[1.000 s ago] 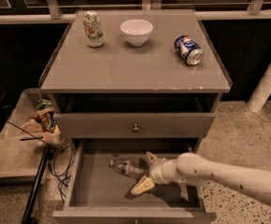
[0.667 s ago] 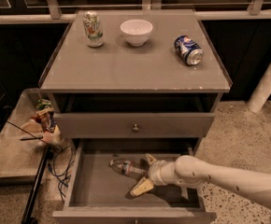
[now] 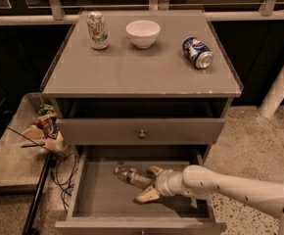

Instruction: Pick water bottle from middle drawer and place on counter

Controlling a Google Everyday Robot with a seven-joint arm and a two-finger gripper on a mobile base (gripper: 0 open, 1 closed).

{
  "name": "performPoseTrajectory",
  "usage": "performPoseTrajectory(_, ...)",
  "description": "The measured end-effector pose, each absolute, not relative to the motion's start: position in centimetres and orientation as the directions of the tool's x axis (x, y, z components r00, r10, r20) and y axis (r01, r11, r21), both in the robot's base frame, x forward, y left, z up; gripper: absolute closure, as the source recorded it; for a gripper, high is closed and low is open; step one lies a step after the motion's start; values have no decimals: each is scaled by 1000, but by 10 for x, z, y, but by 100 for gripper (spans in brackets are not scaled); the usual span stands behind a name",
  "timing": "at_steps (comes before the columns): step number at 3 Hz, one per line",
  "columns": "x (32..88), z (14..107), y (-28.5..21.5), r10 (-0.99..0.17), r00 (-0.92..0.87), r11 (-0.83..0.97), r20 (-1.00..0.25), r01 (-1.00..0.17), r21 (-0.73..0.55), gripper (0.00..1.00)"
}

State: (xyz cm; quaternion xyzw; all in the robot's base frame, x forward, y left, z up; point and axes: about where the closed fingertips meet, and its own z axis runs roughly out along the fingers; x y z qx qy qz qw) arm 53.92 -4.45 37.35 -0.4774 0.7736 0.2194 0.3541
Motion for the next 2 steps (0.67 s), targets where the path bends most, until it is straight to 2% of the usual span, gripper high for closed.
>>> performPoseTrajectory(2, 539, 374, -44, -584, -293, 447, -757, -894, 2, 66)
